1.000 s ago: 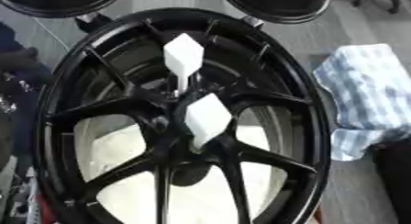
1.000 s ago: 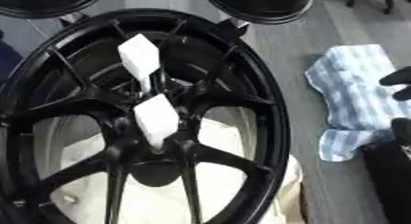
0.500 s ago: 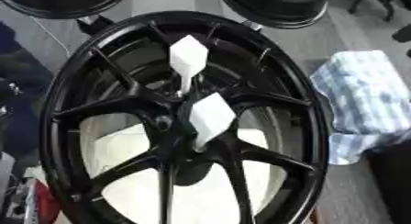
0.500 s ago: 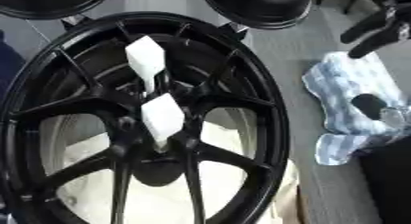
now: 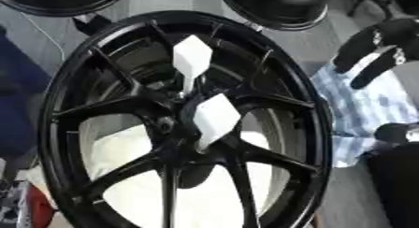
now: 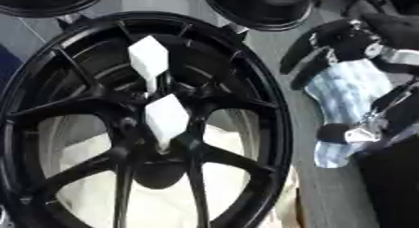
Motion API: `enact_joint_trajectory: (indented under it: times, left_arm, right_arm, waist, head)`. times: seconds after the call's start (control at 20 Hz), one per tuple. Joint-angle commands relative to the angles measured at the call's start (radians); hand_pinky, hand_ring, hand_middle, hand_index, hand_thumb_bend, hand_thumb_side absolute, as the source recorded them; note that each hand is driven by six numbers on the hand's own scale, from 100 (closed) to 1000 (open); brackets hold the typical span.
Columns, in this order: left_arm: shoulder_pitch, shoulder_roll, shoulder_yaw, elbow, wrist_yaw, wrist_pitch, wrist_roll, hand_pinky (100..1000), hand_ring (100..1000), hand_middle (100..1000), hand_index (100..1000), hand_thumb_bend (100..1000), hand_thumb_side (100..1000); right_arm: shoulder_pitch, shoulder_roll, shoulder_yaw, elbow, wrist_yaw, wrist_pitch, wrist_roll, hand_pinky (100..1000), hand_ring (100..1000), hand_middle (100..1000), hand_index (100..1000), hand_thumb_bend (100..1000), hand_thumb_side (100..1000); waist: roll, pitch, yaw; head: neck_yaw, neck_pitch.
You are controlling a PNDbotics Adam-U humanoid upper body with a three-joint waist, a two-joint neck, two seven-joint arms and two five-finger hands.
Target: Pull the pin out of the wheel hub.
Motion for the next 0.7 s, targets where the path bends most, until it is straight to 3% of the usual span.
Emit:
enact_joint_trajectory:
  times: [0.05, 0.45, 0.7]
  left_arm:
    - [-0.016, 0.02, -0.001, -0.015, 0.012, 0.016, 0.029, 781, 929, 683, 817, 100, 737]
    - [-0.031, 0.018, 0.002, -0.015, 0.041, 0.076, 0.133, 778, 928, 688, 820, 100, 756]
    - [-0.037, 0.016, 0.002, -0.015, 0.047, 0.088, 0.165, 778, 929, 694, 825, 100, 758]
  right_arm:
    - [-0.035, -0.017, 0.015, -0.011, -0.018, 0.017, 0.032, 789, 777, 743, 723, 426, 289]
    - [-0.133, 0.023, 0.056, -0.011, -0.07, 0.15, 0.04, 776, 765, 737, 715, 475, 274]
    - [-0.189, 0.052, 0.081, -0.011, -0.05, 0.239, 0.051, 769, 760, 738, 723, 516, 279]
  waist:
    - [0.001, -0.014, 0.008]
    - [-0.015, -0.01, 0.053]
    - [-0.021, -0.009, 0.074]
  head:
    - [-0.021, -0.018]
    - [-0.06, -0.021]
    - [-0.085, -0.017]
